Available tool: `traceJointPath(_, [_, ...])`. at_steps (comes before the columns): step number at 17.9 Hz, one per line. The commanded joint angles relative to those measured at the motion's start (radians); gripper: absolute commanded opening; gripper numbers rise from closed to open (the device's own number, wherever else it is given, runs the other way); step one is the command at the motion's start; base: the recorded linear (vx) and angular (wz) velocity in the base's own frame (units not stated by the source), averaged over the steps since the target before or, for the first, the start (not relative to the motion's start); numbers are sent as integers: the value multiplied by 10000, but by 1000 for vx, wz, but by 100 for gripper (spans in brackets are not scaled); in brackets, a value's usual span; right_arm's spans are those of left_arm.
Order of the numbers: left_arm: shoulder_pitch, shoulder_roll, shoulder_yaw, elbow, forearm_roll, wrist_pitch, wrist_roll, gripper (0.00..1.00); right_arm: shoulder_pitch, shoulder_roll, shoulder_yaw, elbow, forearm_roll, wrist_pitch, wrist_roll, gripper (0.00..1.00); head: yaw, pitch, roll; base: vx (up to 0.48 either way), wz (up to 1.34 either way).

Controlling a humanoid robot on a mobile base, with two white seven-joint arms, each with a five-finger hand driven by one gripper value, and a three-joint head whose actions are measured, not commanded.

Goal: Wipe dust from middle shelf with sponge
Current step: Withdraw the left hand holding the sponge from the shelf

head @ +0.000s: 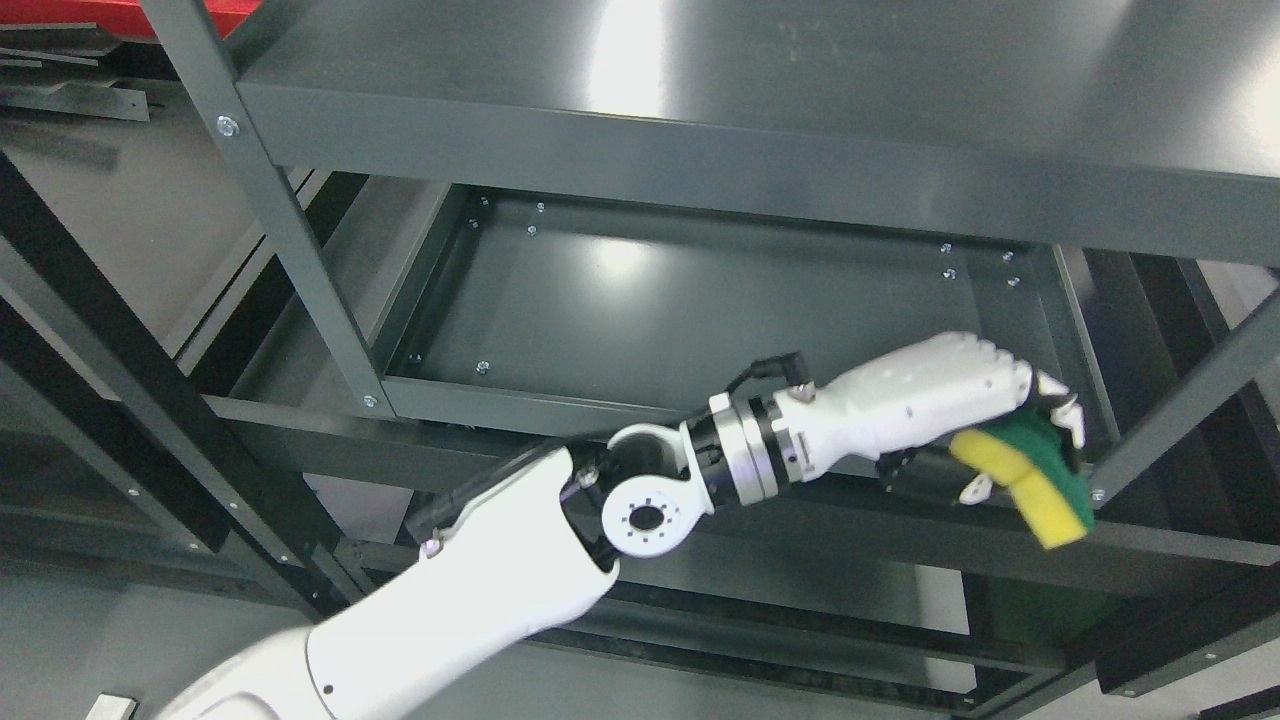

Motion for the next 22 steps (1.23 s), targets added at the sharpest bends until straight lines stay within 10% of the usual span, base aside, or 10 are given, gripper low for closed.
traceJointPath(1, [3634, 10, 2593, -88, 852, -158, 141, 2, -1, -175, -4, -175, 0, 1, 2, 100, 0, 0, 0, 0, 0])
traceJointPath(10, [4129, 10, 10129, -639, 1896, 1298, 1553, 0, -1, -175, -4, -175, -15, 1, 2, 100, 0, 0, 0, 0, 0])
traceJointPath(22, [5663, 10, 8846, -2084, 2847, 1223, 1385, 0, -1, -175, 11, -175, 0, 1, 2, 100, 0, 0, 0, 0, 0])
